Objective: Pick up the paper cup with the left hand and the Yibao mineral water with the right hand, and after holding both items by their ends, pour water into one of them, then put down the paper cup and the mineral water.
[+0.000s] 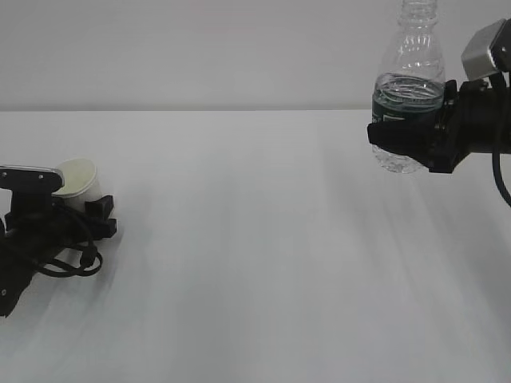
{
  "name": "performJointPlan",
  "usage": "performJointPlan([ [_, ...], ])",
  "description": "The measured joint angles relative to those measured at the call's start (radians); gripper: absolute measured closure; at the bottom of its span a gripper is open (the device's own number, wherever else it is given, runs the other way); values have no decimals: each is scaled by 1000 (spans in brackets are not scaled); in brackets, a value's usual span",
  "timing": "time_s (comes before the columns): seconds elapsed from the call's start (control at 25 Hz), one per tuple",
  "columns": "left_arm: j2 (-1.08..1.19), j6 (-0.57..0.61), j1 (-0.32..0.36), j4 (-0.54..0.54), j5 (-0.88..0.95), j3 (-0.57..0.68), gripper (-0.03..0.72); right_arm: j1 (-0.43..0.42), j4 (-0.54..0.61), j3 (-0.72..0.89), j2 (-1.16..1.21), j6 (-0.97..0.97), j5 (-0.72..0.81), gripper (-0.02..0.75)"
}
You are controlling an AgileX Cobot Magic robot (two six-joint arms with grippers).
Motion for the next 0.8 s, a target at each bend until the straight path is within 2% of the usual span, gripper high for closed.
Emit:
performJointPlan([
  [0.16, 0, 0, 0, 20, 0, 0, 225, 0, 0, 0, 0, 0, 0, 303],
  [0.6, -104, -6, 0, 183, 6, 0, 232, 0, -4, 0, 0, 0, 2, 303],
  [0.8, -144, -92, 0, 305, 14, 0, 232, 0, -4, 0, 0, 2, 2, 303],
])
